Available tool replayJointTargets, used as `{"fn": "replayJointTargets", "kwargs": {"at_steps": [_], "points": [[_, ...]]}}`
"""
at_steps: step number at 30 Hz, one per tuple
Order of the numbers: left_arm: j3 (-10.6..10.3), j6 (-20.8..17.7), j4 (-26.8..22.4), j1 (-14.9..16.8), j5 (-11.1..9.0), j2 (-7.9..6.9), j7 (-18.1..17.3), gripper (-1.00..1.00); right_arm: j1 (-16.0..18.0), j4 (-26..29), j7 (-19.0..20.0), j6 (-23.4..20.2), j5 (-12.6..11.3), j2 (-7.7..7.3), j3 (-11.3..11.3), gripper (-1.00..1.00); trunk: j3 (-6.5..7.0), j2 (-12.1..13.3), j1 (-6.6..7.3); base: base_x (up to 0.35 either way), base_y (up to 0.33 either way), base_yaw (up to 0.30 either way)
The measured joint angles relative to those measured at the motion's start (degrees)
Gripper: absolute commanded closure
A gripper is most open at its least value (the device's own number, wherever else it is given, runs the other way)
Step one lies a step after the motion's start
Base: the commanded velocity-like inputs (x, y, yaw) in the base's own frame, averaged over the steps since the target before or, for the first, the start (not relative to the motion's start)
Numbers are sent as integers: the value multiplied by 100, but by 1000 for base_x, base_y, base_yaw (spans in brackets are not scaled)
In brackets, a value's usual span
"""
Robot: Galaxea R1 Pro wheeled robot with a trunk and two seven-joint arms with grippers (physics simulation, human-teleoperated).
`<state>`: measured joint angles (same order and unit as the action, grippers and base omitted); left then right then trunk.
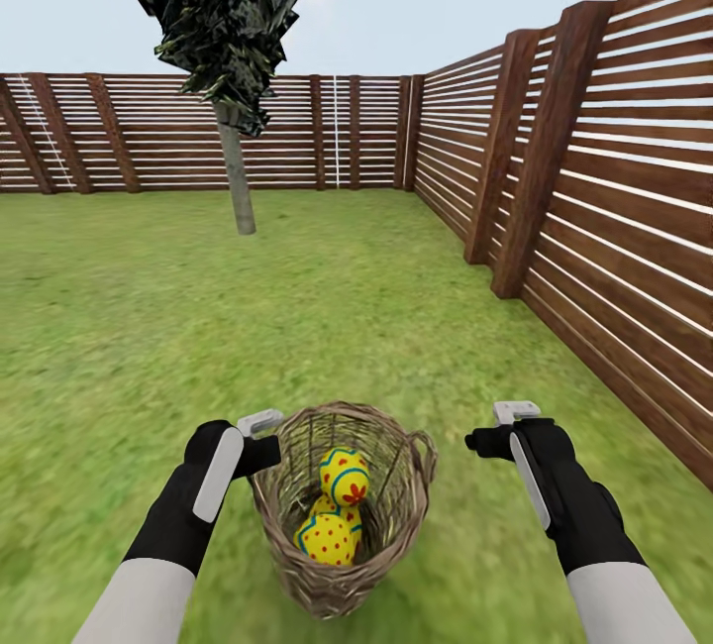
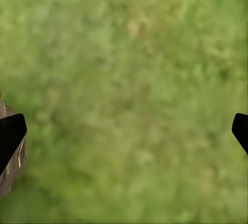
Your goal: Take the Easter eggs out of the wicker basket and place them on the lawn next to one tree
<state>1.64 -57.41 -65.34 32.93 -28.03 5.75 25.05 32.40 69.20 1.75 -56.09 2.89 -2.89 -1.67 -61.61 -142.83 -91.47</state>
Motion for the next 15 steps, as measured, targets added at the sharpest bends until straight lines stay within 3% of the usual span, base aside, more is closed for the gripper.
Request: {"fn": "replayJointTargets", "kwargs": {"at_steps": [15], "points": [[9,-15,-35,0,60,-4,-3,100,0,6,-11,0,9,-15,-7,-100,269,602,329,0,0,0]]}}
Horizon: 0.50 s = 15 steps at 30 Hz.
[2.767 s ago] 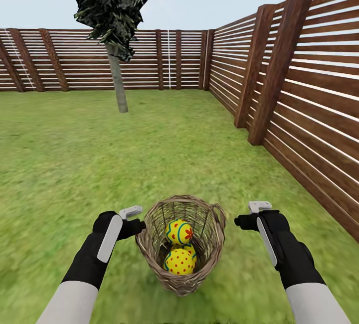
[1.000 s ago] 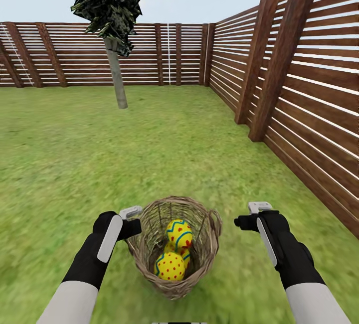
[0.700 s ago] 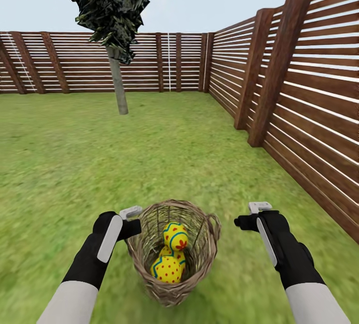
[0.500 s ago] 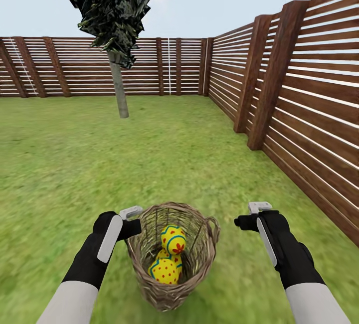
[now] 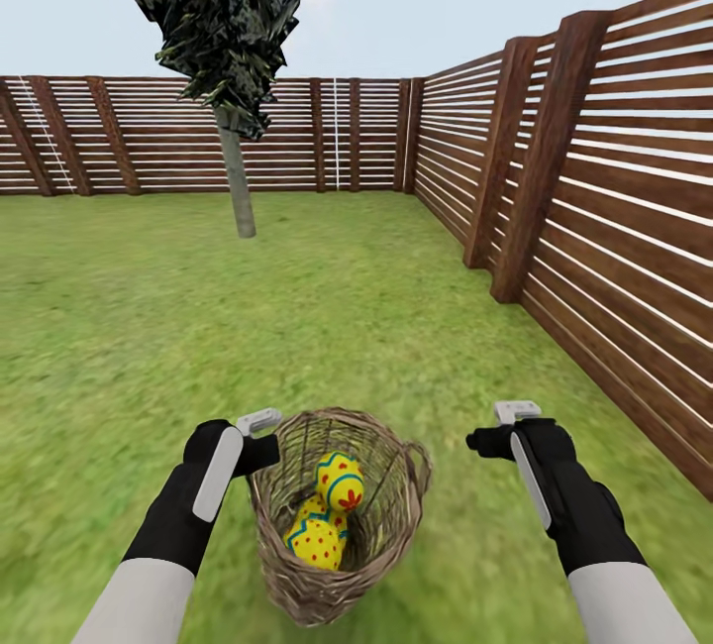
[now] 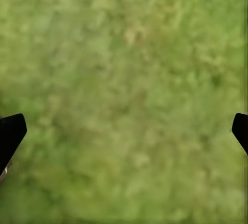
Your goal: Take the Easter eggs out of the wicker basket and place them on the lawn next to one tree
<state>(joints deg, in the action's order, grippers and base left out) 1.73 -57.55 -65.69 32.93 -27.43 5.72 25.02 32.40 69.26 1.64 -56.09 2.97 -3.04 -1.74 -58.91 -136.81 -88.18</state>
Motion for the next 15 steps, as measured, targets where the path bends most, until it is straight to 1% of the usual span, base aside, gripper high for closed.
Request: {"fn": "replayJointTargets", "kwargs": {"at_steps": [2,4,6,8,10,11,14,15], "points": [[1,12,-7,3,-39,-2,-1,100,0,24,2,5,3,-11,-7,-100,36,80,44,0,0,0],[1,0,-19,5,-10,-5,1,100,0,29,6,7,1,-16,-10,-100,72,160,88,0,0,0],[23,15,0,-20,-33,-70,-25,100,-65,93,64,-57,-65,-2,-9,-100,71,161,88,0,0,0],[26,1,2,-22,36,-99,-20,100,-109,157,79,-122,-98,-7,-8,-100,72,161,88,0,0,0],[94,15,-1,-20,43,-160,-29,100,-174,92,82,-64,-78,-67,5,-100,72,161,88,0,0,0],[128,4,0,-22,80,-173,-30,100,-206,60,82,-31,-66,-58,11,-100,71,161,88,0,0,0],[230,9,0,-22,174,-178,-33,100,-303,-37,97,-2,-60,-68,10,-100,71,161,88,0,0,0],[231,7,-3,-22,199,-178,-33,100,-335,-69,98,-1,-60,-63,14,-100,71,161,88,0,0,0]]}}
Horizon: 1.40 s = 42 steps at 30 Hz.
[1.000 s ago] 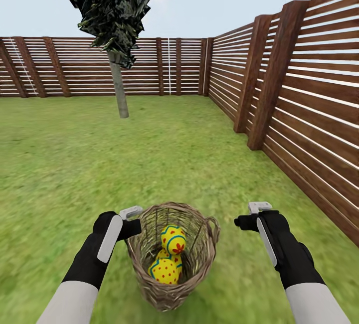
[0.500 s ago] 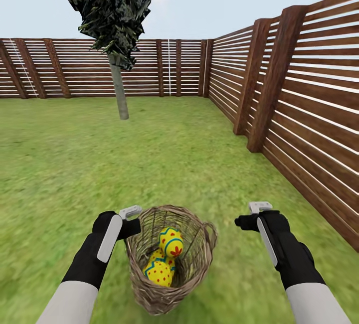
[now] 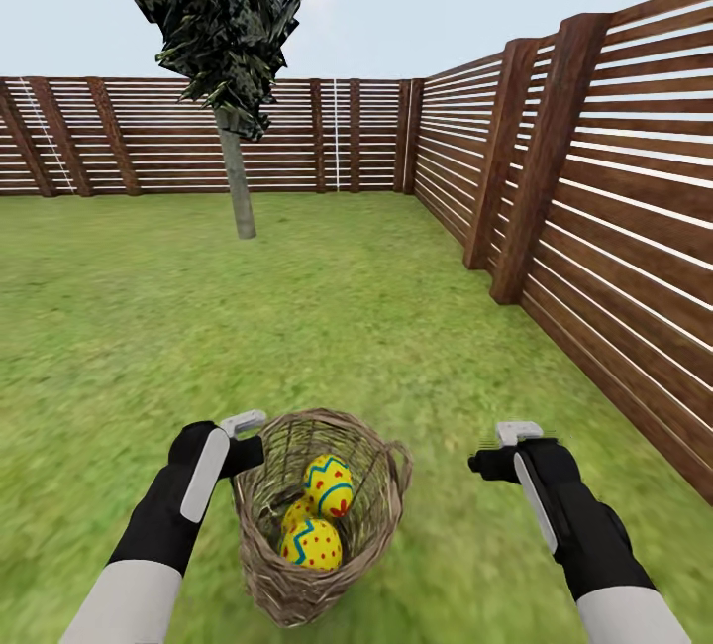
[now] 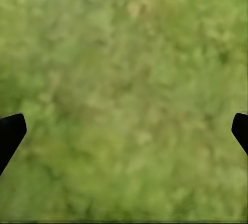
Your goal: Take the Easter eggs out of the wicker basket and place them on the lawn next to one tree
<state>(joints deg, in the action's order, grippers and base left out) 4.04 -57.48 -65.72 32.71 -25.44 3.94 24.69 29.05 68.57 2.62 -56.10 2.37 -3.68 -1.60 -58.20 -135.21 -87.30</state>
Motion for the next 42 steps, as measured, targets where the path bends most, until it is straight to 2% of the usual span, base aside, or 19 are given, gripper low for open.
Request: {"fn": "replayJointTargets", "kwargs": {"at_steps": [5,6,8,9,11,13,16,18,20,23,25,27,28,30,31,34,35,38,42], "points": [[-7,6,-55,1,54,4,-1,100,-161,-161,1,66,9,8,5,-100,36,79,43,0,0,0],[-5,-76,-55,1,-88,3,9,100,-243,-616,1,66,8,8,4,-100,52,119,65,0,0,0],[-4,66,-61,1,-593,3,-9,100,-245,-776,1,66,9,13,6,-100,90,199,110,0,0,0],[-5,74,-61,2,-651,3,-6,100,-245,-1013,-2,71,13,15,16,-100,107,239,131,0,0,0],[-1,-4,-58,0,-363,0,3,100,-245,-1461,-6,189,12,17,148,-100,143,320,175,0,0,0],[0,-38,-59,0,-231,0,6,100,-245,-1993,-6,523,11,16,358,-100,179,400,219,0,0,0],[-2,27,-60,3,-477,4,-4,100,-246,-3001,0,1157,12,15,645,-100,233,520,285,0,0,0],[-2,14,-59,0,-430,4,-1,100,-245,-3534,0,1597,17,14,808,-100,269,600,329,0,0,0],[-1,-20,-58,3,-358,-2,3,100,-244,-4007,1,2015,22,18,880,-100,304,680,373,0,0,0],[-2,13,-59,4,-546,-3,-4,100,-250,-4391,3,2350,24,21,903,-100,359,801,439,0,0,0],[-2,5,-49,2,-556,-3,-6,100,-268,-5004,1,2940,22,27,991,-100,394,881,483,0,0,0],[4,-52,-18,2,-557,-4,-3,100,-270,-5749,2,3751,20,35,1503,-100,429,961,526,0,0,0],[-1,-62,-7,2,-755,-21,-4,100,-269,-5979,4,4044,18,39,1573,-100,447,1001,548,0,0,0],[-3,49,-10,4,-1393,-126,-18,100,-276,-6327,-3,4226,16,52,1609,-100,484,1081,593,0,0,0],[-4,54,-9,2,-1457,-136,-16,100,-283,-6461,-5,4262,17,53,1612,-100,502,1121,615,0,0,0],[-2,-46,-4,3,-1089,-145,-3,100,-412,-6621,-4,4532,23,54,1618,-100,556,1242,680,0,0,0],[-2,-49,-4,3,-1076,-145,-4,100,-420,-6624,-4,4558,24,54,1618,-100,574,1282,702,0,0,0],[-3,16,-4,0,-1329,-144,-14,100,-426,-6627,-4,4574,18,54,1618,-100,628,1402,768,0,0,0],[5,-40,4,3,-1170,-145,-7,100,-530,-6646,-3,4815,24,51,1621,-100,699,1562,856,0,0,0]]}}
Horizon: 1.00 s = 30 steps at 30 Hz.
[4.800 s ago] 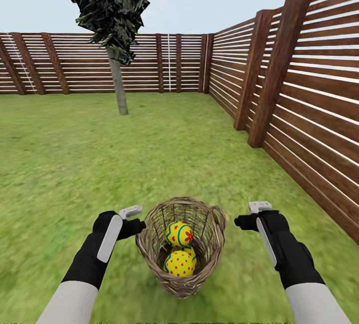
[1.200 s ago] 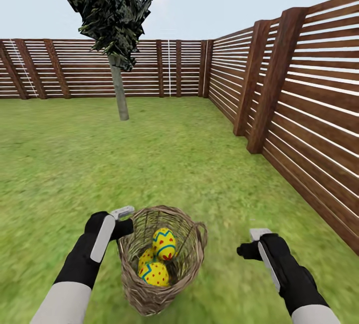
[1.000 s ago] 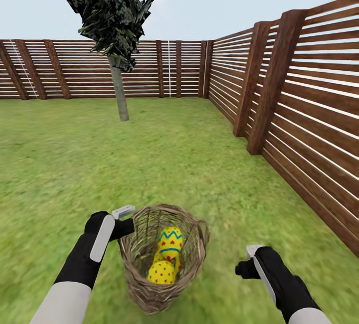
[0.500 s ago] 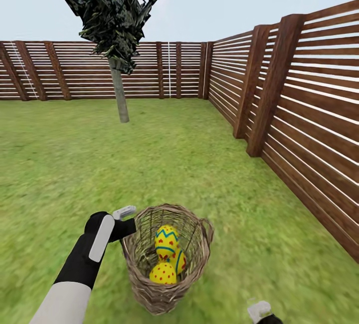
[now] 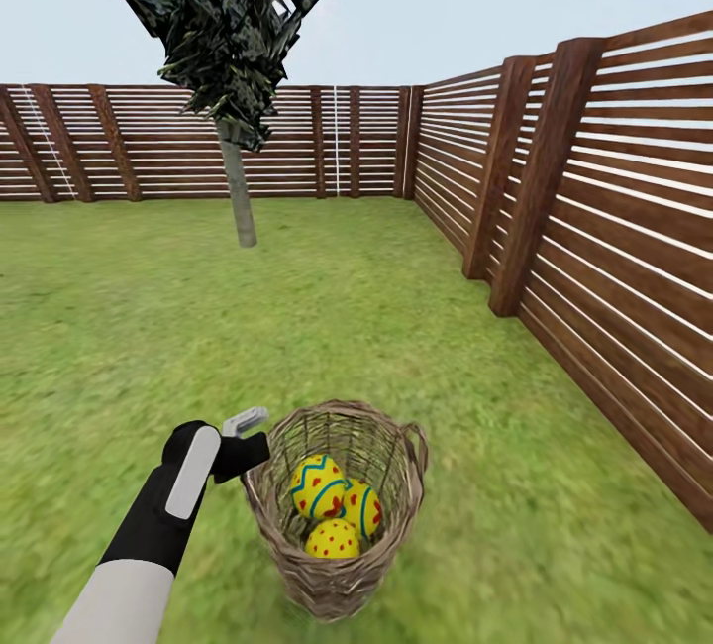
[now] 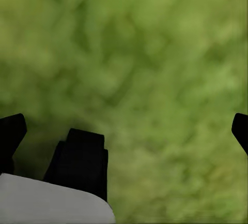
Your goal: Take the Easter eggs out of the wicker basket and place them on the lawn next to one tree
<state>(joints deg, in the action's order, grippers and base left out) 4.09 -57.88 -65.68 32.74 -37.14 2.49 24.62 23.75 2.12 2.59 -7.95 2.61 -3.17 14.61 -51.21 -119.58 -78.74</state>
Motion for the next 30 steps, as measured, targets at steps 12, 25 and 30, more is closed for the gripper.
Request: {"fn": "replayJointTargets", "kwargs": {"at_steps": [12,25,30], "points": [[7,10,6,-1,-135,-15,-6,100,-312,-244,-3,960,-2,-6,18,-100,216,481,264,0,0,41],[19,-13,14,-1,-184,-27,6,100,-313,-251,-3,962,2,-3,25,-100,449,1003,549,0,0,291],[18,-7,13,-2,-204,-27,5,100,-313,-251,-3,962,-2,-3,25,-100,539,1203,659,0,0,293]]}}
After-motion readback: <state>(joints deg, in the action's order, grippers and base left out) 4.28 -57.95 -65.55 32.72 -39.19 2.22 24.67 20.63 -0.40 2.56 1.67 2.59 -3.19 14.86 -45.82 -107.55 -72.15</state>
